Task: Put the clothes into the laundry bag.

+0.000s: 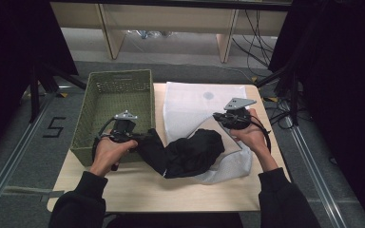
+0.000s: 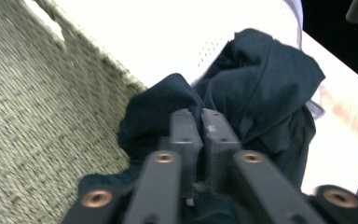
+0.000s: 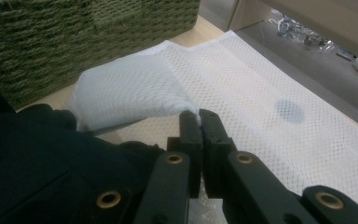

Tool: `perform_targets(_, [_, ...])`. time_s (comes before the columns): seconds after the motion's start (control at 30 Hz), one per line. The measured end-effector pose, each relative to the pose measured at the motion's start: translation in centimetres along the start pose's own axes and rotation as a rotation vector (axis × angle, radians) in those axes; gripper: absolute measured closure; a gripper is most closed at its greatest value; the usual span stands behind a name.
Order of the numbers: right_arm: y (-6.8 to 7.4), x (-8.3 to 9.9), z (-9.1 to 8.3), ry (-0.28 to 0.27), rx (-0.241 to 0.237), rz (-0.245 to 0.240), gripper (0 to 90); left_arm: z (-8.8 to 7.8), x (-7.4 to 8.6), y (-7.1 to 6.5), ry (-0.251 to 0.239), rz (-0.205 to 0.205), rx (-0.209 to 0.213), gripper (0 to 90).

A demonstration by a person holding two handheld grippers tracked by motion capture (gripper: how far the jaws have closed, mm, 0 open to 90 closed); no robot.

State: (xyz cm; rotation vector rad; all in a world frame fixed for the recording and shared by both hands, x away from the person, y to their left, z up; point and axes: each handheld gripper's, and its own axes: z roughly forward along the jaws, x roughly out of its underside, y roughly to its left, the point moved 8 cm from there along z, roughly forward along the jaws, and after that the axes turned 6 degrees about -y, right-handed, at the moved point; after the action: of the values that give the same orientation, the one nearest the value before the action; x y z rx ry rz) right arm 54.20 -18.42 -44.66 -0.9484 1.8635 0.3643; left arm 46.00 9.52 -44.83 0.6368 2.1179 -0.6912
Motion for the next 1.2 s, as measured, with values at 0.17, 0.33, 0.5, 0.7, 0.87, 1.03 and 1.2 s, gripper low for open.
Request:
perform_targets(0.17, [-0.1,0.0,0.0,-0.006,0.003,-0.008,89.9,-0.6,-1.4,-2.0,-0.065,0.042,0.014,85.6])
perform_targets(0.33, [-0.1,-0.1,0.0,-0.01,0.0,-0.015,89.9,0.0,-2.8,-6.6,-0.09,0.119,0.103,85.6])
perform_targets(0.5, [0.1,-0.2,-0.1,-0.006,0.004,0.002,89.9,2.9,-3.6,-10.9,-0.065,0.192,0.188,85.6])
perform_targets(0.7, [0.0,-0.2,-0.1,-0.011,0.0,-0.005,89.9,9.9,-2.9,-13.5,0.01,0.194,0.265,85.3])
perform_targets(0.87, [0.0,0.0,0.0,-0.005,-0.009,-0.009,89.8,14.7,-0.1,-13.2,0.1,0.139,0.26,73.6])
perform_targets(1.03, [0.4,0.1,0.0,0.001,-0.022,0.0,89.8,14.3,-0.1,-12.9,0.065,0.183,0.209,48.4])
perform_targets(1.2, [0.2,0.2,0.1,-0.004,-0.01,-0.001,89.8,10.9,-1.7,-12.3,-0.012,0.246,0.138,25.7])
